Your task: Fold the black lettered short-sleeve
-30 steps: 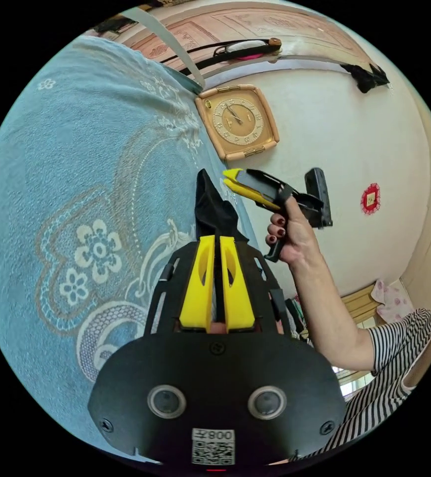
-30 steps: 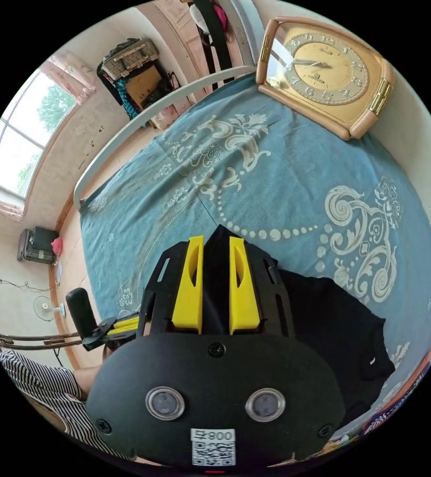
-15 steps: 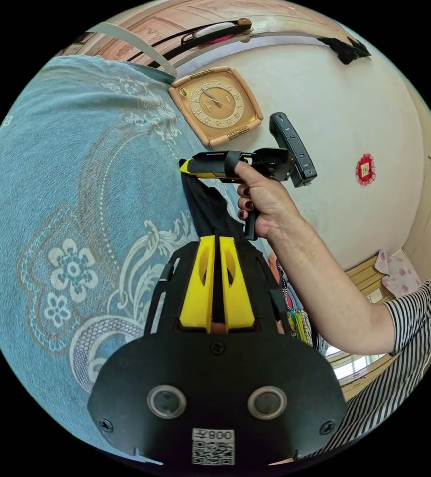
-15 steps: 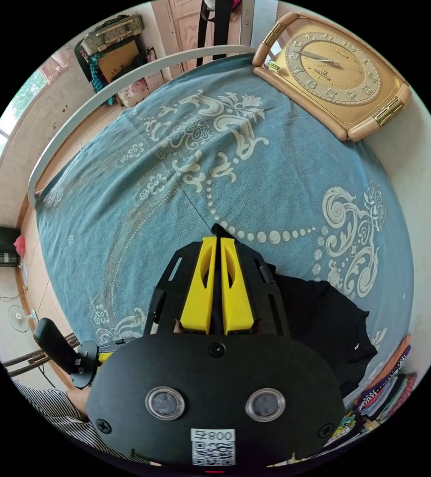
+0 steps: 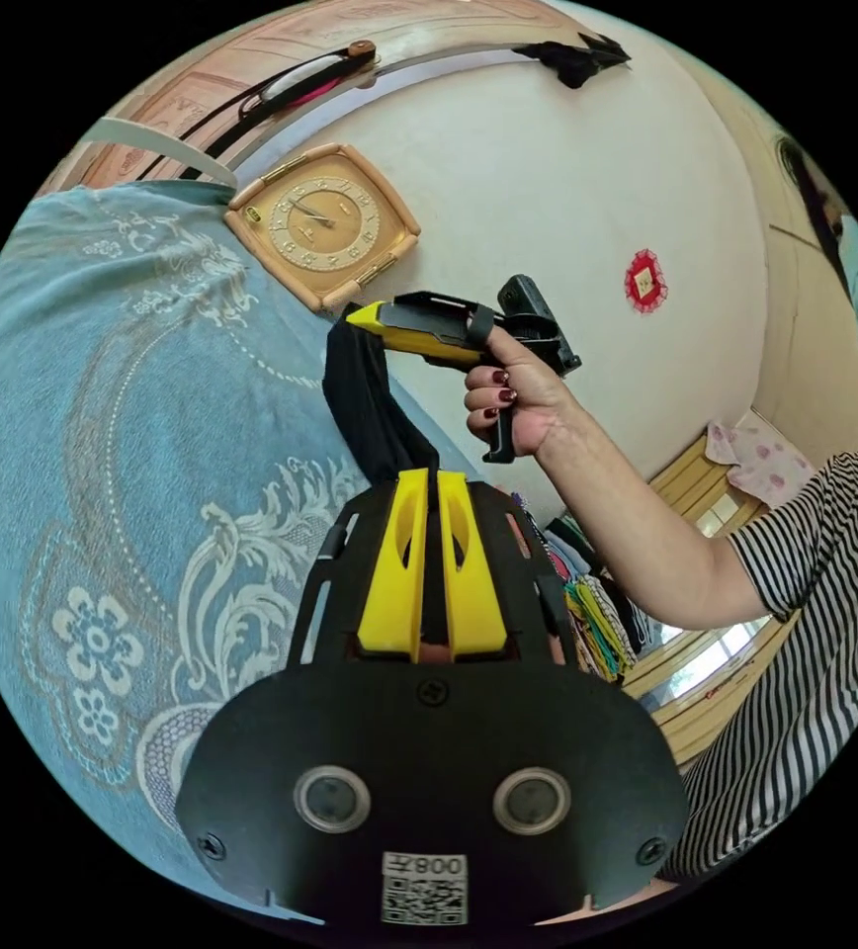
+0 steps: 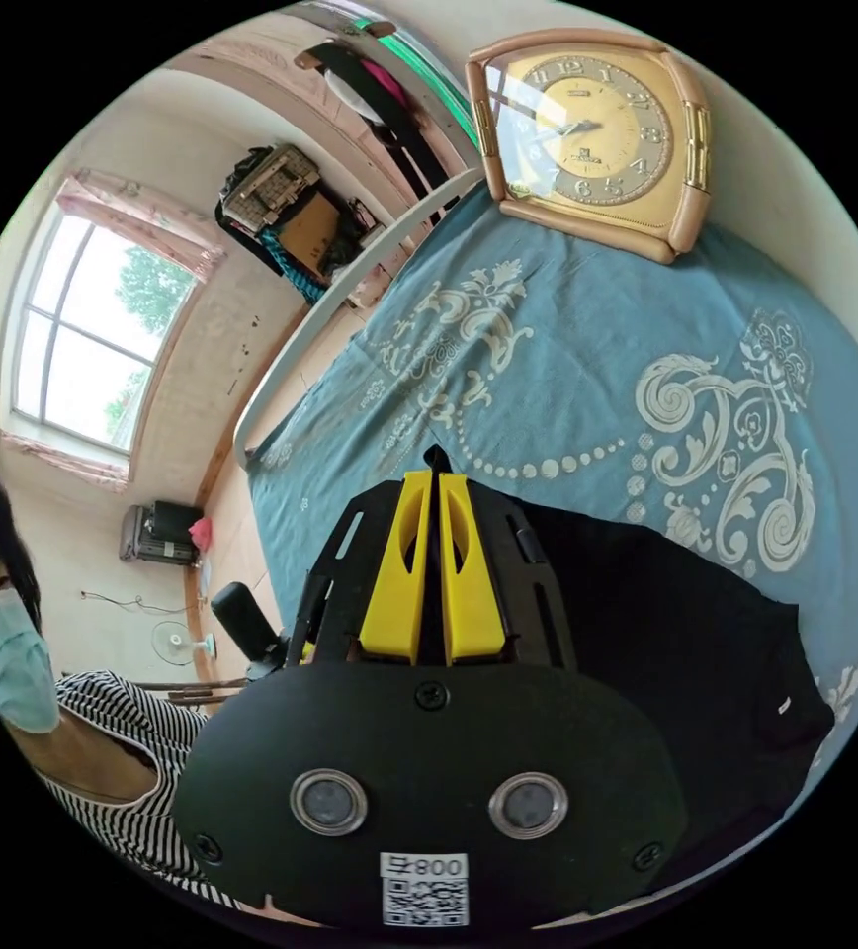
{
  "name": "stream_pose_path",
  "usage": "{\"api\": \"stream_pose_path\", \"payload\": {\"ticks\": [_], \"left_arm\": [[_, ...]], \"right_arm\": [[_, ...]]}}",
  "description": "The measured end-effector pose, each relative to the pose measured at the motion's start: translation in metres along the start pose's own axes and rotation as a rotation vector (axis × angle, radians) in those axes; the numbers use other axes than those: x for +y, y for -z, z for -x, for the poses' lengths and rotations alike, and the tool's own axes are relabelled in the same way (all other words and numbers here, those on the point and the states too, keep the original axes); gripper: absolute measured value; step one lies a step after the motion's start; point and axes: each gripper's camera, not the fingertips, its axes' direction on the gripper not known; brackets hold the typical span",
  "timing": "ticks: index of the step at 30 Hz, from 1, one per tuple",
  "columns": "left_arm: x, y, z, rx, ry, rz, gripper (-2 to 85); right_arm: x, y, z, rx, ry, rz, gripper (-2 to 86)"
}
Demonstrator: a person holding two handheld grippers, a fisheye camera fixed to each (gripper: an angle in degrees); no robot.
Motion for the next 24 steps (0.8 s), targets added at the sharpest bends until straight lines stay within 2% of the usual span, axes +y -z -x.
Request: {"api": "stream_pose_path", "payload": {"ticks": [9, 14, 24], "left_arm": [[-0.01, -0.062, -0.014, 0.133, -0.076, 0.137, 1.6], [-0.015, -0.098, -0.022, 0.193, -0.103, 0.201, 1.6], [-0.023, -0.18, -0.048, 0.204, -0.174, 0.374, 0.6]], "right_arm": [[0.088, 0.066, -0.102, -0.042, -0.196, -0.173, 0.7], [0.151, 0.075, -0.181, -0.193, -0.393, -0.253, 0.7], [0.205, 0.073, -0.261, -0.226, -0.51, -0.244, 1.1]]}}
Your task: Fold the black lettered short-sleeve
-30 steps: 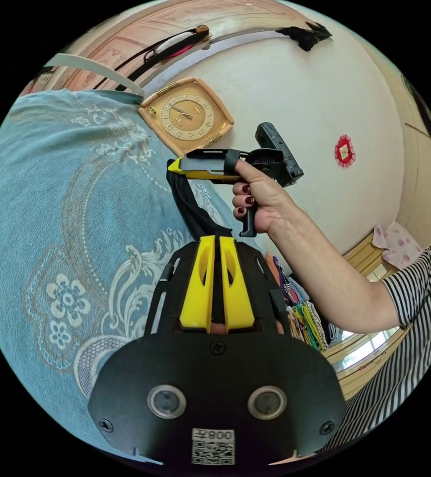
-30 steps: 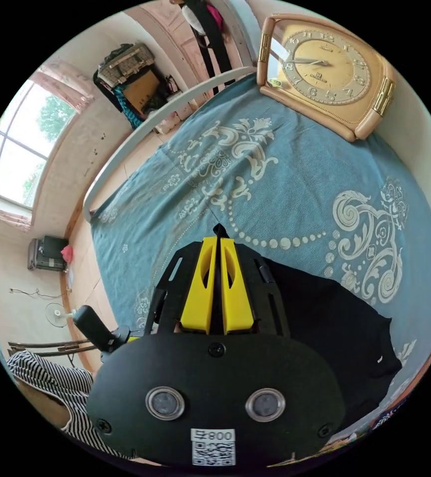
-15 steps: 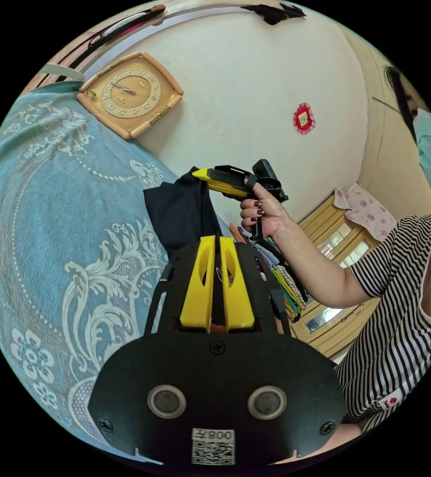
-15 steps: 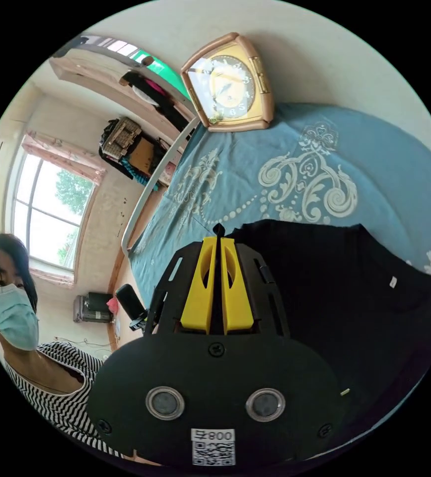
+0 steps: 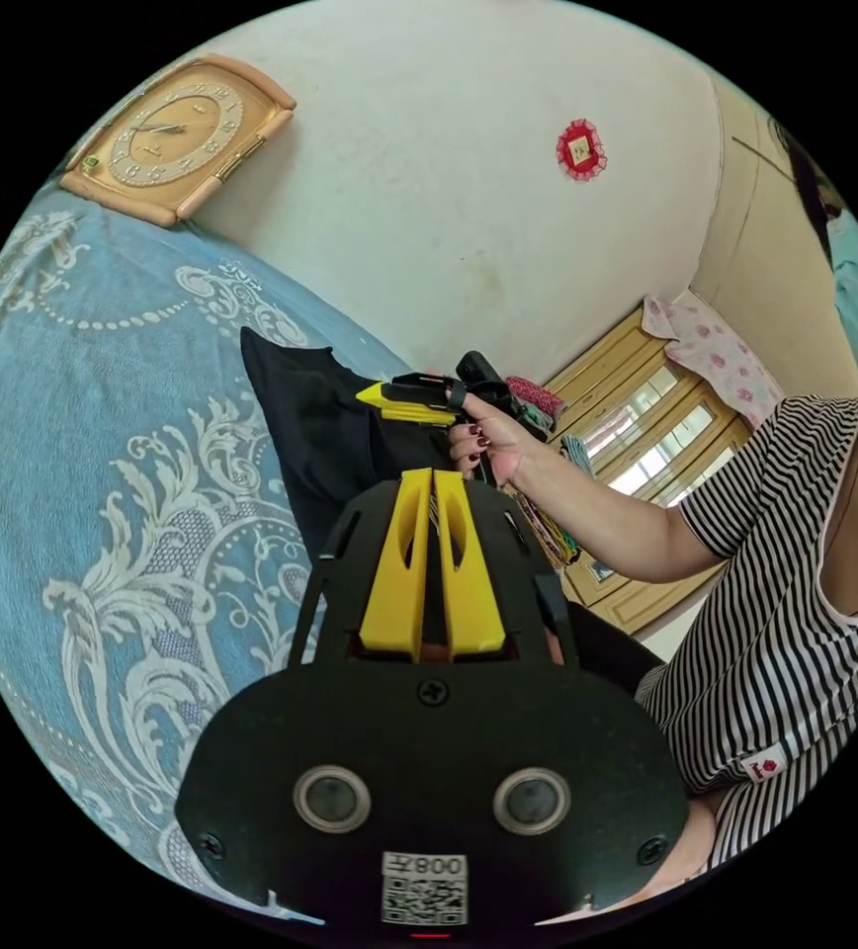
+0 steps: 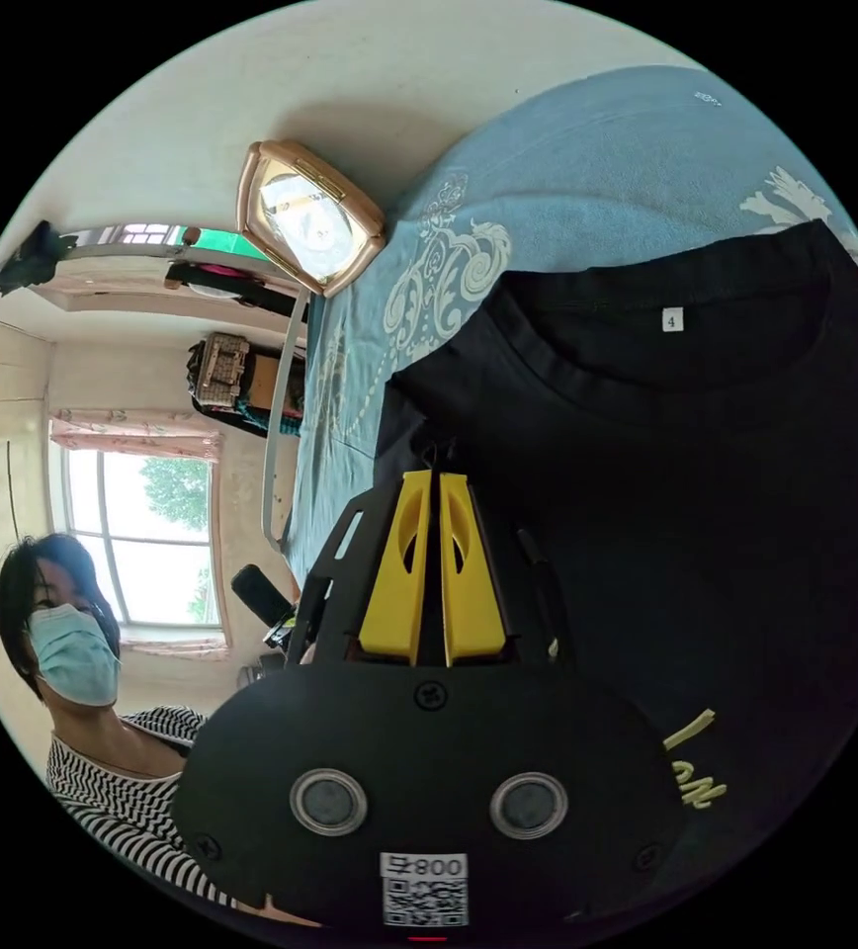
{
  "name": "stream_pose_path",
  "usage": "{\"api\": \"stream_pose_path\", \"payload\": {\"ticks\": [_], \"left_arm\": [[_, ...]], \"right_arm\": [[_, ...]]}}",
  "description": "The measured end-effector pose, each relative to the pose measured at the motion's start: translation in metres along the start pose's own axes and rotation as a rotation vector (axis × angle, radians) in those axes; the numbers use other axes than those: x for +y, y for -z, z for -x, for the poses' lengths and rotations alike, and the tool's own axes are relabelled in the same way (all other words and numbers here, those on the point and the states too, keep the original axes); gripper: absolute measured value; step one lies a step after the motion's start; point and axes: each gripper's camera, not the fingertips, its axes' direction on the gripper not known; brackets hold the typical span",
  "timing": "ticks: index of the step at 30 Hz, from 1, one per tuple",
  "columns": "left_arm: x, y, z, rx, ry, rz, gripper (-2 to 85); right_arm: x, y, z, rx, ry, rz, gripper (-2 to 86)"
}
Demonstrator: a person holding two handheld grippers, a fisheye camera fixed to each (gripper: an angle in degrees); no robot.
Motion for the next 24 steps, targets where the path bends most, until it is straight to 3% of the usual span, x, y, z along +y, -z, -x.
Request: {"api": "stream_pose_path", "payload": {"ticks": [11, 16, 20, 24], "left_arm": [[-0.03, -0.055, 0.008, 0.07, 0.033, -0.002, 0.2], [-0.048, -0.093, 0.002, -0.023, 0.047, 0.1, 0.2], [-0.059, -0.134, 0.003, -0.164, 0.091, 0.334, 0.1], [-0.064, -0.145, 0.002, -0.176, 0.094, 0.341, 0.1]], "right_arm": [[0.013, 0.043, -0.034, 0.015, 0.009, -0.049, 1.6], [0.015, 0.049, -0.018, 0.059, 0.094, -0.046, 1.0], [0.004, 0.015, 0.001, 0.156, 0.195, 0.087, 0.3], [-0.007, -0.019, 0.028, 0.199, 0.315, 0.136, 0.1]]}}
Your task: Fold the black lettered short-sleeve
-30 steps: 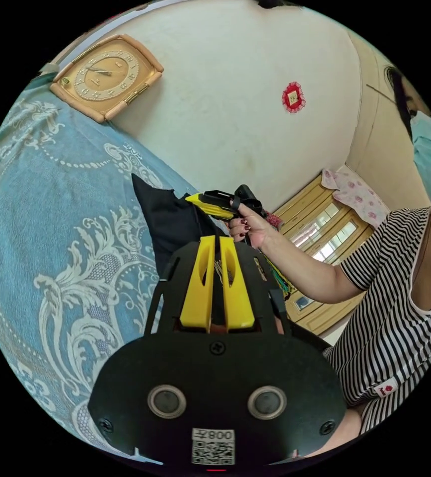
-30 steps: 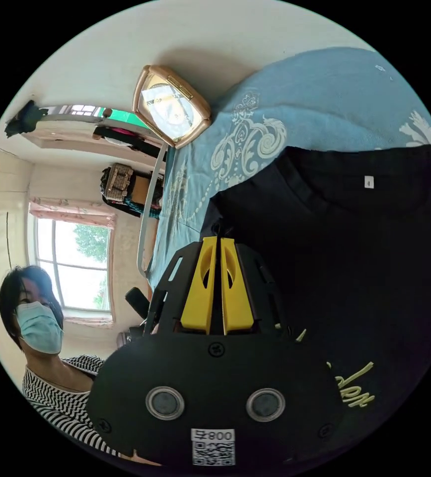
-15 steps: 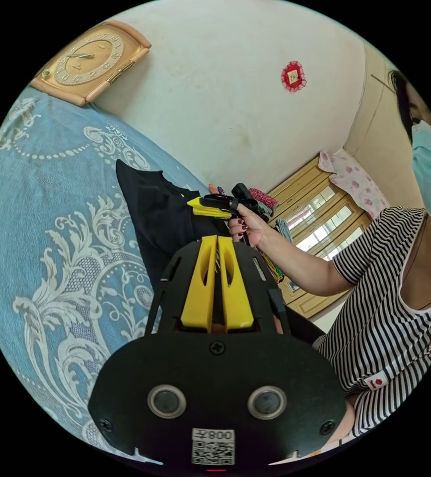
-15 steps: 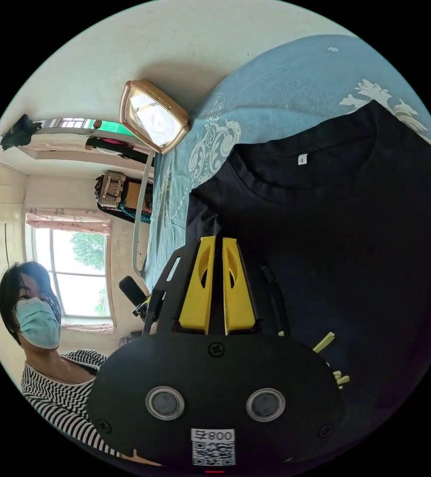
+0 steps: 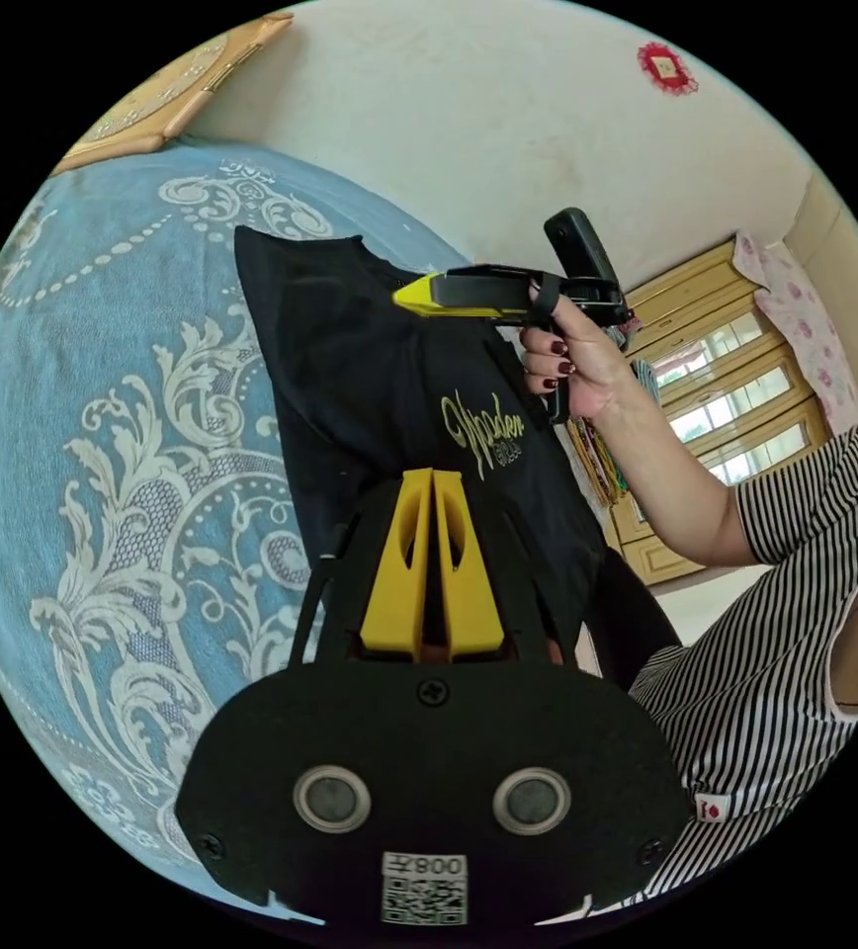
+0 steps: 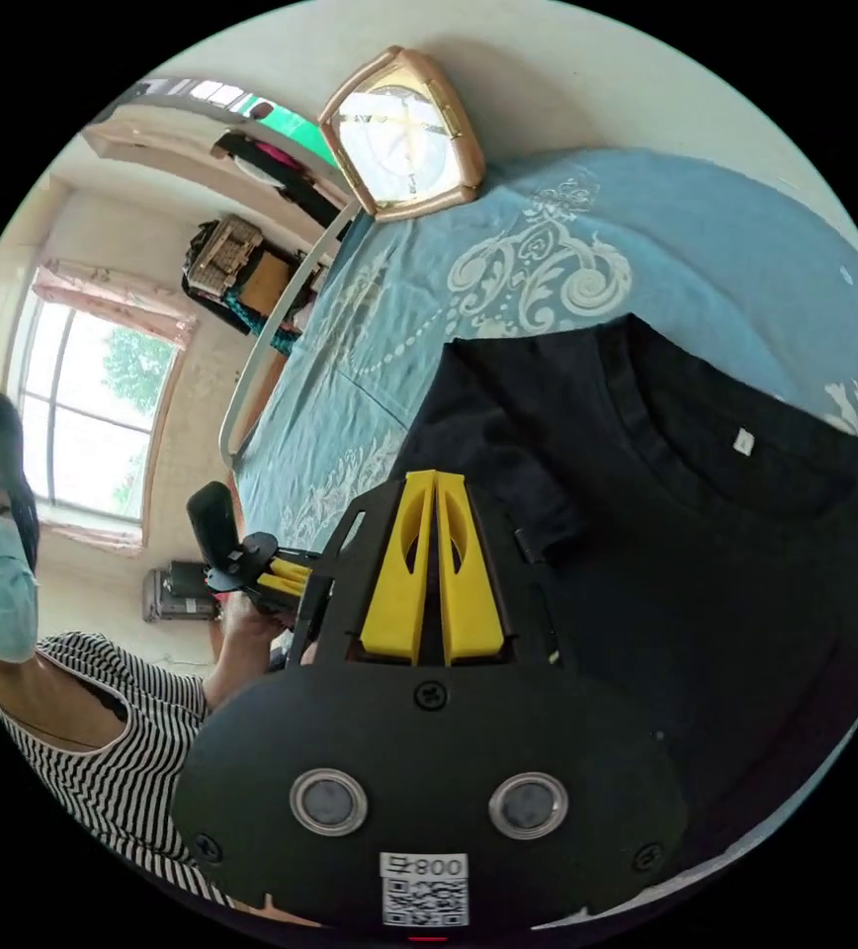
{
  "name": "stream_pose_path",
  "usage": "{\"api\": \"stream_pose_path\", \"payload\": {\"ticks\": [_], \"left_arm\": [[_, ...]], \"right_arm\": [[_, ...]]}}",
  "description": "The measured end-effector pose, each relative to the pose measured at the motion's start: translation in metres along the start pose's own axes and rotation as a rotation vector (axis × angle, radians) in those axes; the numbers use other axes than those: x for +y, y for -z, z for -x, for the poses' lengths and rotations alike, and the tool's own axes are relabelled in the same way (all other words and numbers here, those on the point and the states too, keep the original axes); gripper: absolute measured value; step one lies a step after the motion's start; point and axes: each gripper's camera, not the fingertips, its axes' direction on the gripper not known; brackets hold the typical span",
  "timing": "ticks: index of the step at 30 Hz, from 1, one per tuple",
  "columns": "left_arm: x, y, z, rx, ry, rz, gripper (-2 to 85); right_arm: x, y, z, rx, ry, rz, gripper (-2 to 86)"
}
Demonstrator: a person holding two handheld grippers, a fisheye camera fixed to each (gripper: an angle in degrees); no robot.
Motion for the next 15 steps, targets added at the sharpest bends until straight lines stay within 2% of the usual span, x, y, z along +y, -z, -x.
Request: {"api": "stream_pose_path", "payload": {"ticks": [2, 5, 8, 15], "left_arm": [[-0.002, 0.001, 0.003, 0.01, 0.02, -0.039, 0.1], [-0.007, -0.003, 0.001, -0.161, 0.049, 0.015, 0.1], [-0.008, -0.002, 0.0, -0.2, 0.055, 0.002, 0.1], [0.001, 0.017, 0.016, -0.174, 0.129, -0.119, 0.1]], "right_arm": [[-0.017, -0.019, 0.013, 0.09, 0.045, 0.03, 0.0], [-0.034, -0.043, 0.02, 0.132, 0.073, 0.082, 0.0], [-0.045, -0.062, 0.021, 0.144, 0.07, 0.109, 0.0], [-0.055, -0.072, 0.028, 0.107, 0.066, 0.092, 0.0]]}}
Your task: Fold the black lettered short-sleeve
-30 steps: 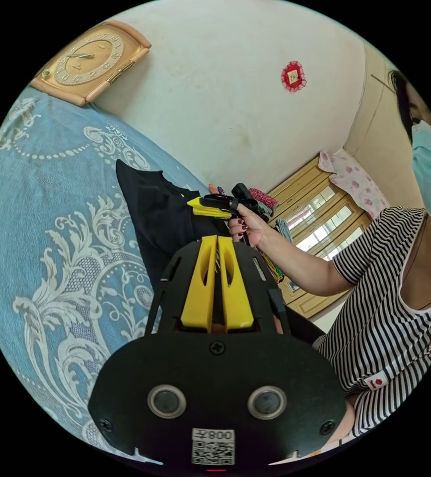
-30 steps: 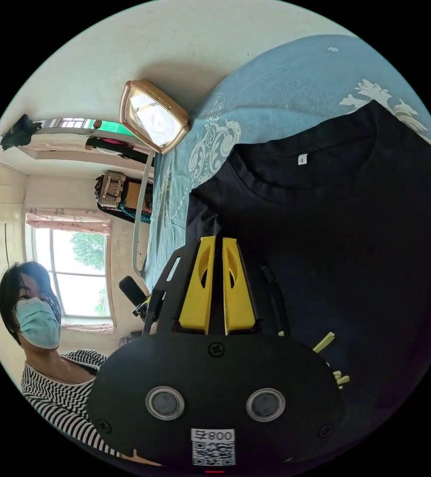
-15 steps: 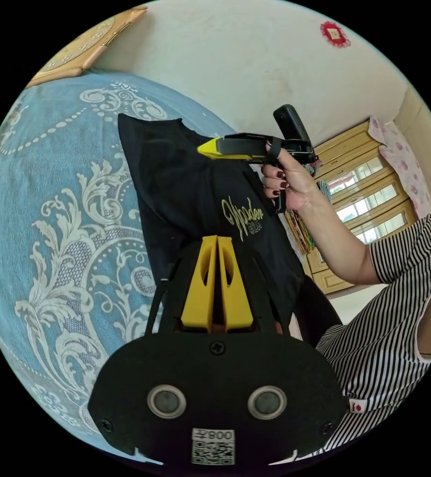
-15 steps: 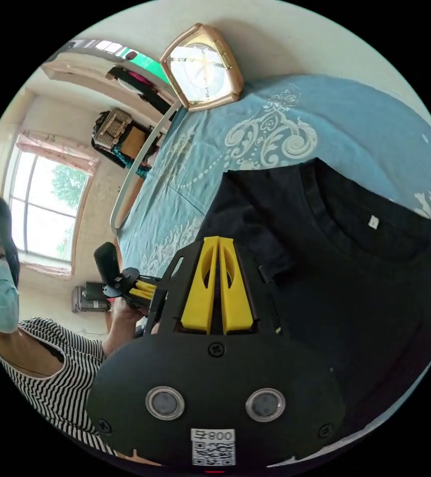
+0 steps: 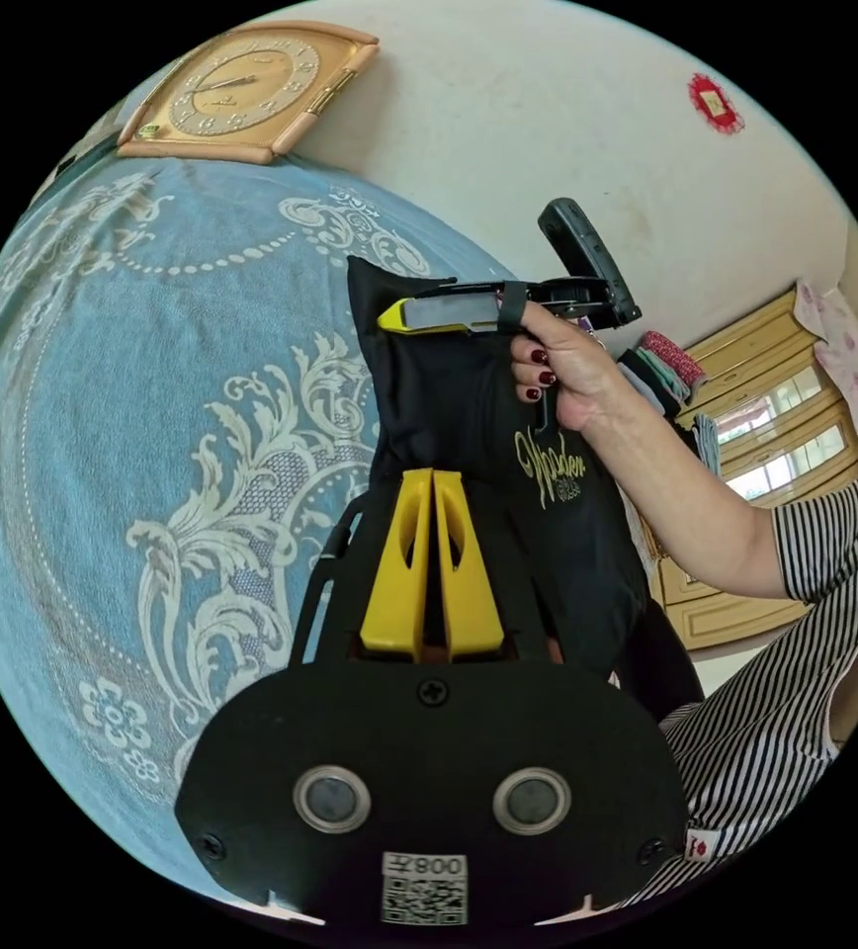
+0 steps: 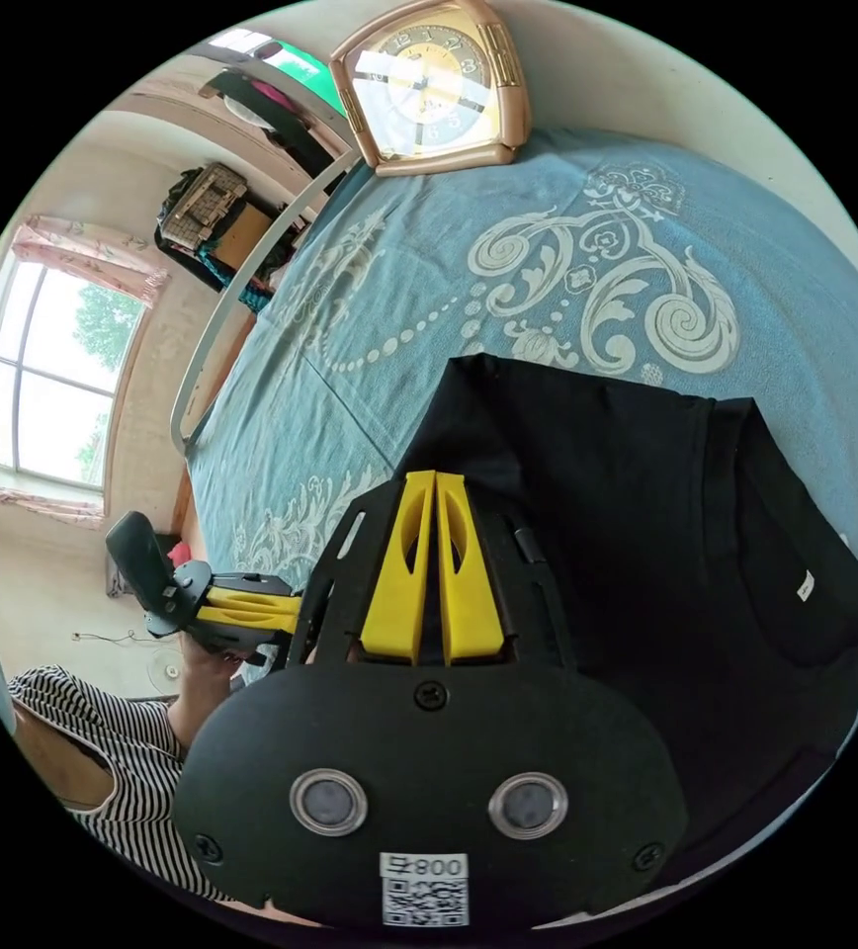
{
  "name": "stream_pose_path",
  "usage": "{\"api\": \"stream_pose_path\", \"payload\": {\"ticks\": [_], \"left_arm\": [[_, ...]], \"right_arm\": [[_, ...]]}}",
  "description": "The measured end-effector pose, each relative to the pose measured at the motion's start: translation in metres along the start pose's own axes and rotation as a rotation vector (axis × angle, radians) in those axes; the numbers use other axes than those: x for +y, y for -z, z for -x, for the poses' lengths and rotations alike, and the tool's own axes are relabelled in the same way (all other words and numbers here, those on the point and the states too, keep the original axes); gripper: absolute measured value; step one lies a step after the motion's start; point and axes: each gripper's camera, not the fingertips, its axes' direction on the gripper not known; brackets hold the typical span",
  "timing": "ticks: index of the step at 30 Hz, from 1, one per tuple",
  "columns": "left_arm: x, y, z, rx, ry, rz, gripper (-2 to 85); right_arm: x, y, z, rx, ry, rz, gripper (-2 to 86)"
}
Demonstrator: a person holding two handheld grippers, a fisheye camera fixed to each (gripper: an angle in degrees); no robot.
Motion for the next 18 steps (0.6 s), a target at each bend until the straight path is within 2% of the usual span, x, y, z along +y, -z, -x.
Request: {"api": "stream_pose_path", "payload": {"ticks": [5, 8, 12, 18], "left_arm": [[0.002, 0.005, 0.011, 0.138, 0.023, -0.095, 0.1], [0.0, -0.003, 0.014, 0.035, 0.074, -0.034, 0.1], [0.001, 0.002, 0.012, -0.041, 0.085, -0.061, 0.0], [0.008, 0.014, 0.026, -0.041, 0.132, -0.106, 0.0]], "right_arm": [[0.002, 0.009, 0.01, -0.02, 0.022, -0.025, 0.0], [-0.001, 0.015, 0.012, -0.009, 0.016, -0.064, 0.0], [-0.014, 0.005, 0.012, 0.035, 0.0, -0.052, 0.1], [-0.032, -0.01, 0.032, 0.019, 0.05, -0.03, 0.0]]}}
